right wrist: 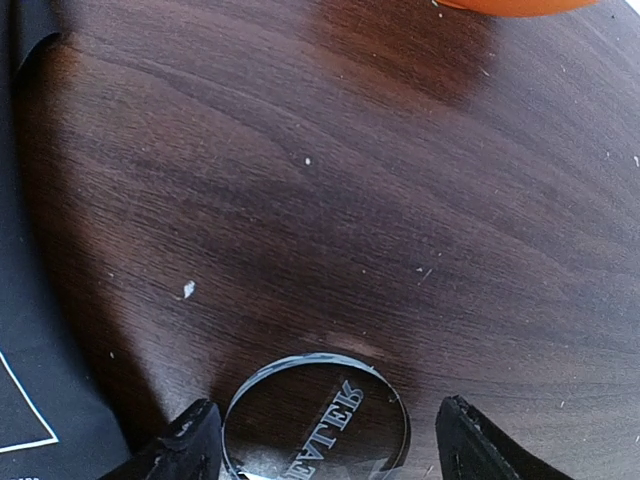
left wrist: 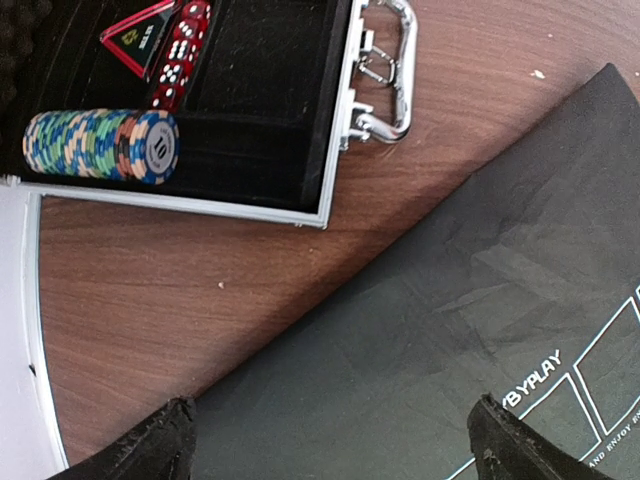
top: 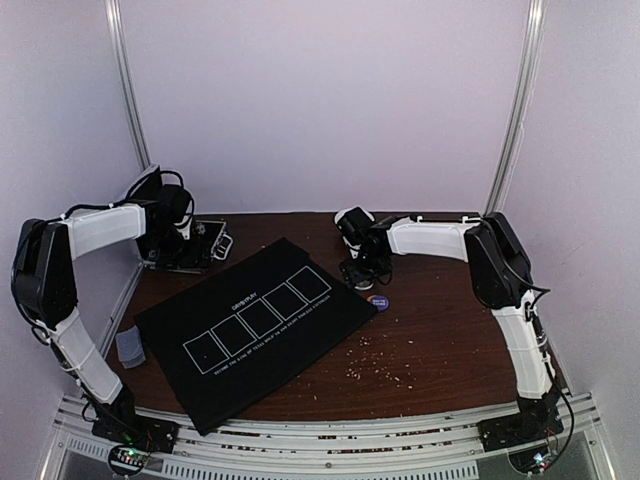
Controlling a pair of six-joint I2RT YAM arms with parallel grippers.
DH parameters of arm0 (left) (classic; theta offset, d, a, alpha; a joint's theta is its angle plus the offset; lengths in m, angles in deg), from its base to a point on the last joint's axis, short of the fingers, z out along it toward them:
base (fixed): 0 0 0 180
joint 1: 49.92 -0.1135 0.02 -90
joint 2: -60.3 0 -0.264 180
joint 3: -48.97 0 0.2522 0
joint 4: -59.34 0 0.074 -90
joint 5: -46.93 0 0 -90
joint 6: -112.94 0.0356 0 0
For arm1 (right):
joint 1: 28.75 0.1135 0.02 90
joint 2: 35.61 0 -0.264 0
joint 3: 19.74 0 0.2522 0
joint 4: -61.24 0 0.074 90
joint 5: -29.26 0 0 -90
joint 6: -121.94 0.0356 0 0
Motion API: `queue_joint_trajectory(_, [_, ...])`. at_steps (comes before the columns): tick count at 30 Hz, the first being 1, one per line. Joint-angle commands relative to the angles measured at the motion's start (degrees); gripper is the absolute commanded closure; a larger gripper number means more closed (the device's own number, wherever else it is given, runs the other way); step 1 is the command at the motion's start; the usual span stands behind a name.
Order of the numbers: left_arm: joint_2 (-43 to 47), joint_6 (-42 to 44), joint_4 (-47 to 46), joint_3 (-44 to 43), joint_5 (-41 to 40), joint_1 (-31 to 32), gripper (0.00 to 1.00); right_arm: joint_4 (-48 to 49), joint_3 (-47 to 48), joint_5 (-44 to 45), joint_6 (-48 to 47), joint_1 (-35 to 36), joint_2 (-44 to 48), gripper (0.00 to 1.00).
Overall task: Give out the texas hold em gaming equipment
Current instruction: Pick up the dealer button from the center of the board.
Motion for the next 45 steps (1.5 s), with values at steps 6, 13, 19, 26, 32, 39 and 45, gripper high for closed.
queue_joint_trajectory(6, [0.0,3.8,-2.8,-1.7,1.0,0.1,0.02,-5.3,-1.7,-3.8,3.0,-0.2,0.2,0.32])
queue_joint_trajectory(13, [1.0,4.4,-3.2,-1.4,0.9,0.1,0.02,-5.6,-2.9,-5.2,5.2,-1.2,0.8,0.46])
queue_joint_trajectory(19, [1.6,4.4,-3.7,-0.9,0.8,0.1,0.02,-4.8,-2.3,-4.7,4.4,-1.7,2.7,0.60])
queue_joint_trajectory(26, [2.5,4.6,-4.2,-0.4,0.7,0.1,0.02,-5.5,-1.5,-4.1,3.5,-1.9,3.7,0.47])
queue_joint_trajectory(32, [2.5,4.6,-4.4,0.0,1.0,0.1,0.02,-7.0,0.8,-1.5,3.3,-2.2,3.8,0.37])
queue_joint_trajectory(39, [2.7,4.8,-4.4,0.2,0.8,0.1,0.02,-6.7,1.1,-0.9,4.0,-3.4,3.1,0.19])
queue_joint_trajectory(45, [3.1,5.1,-4.4,0.2,0.4,0.0,0.02,-6.8,1.7,-6.5,4.2,-3.9,-0.1,0.11])
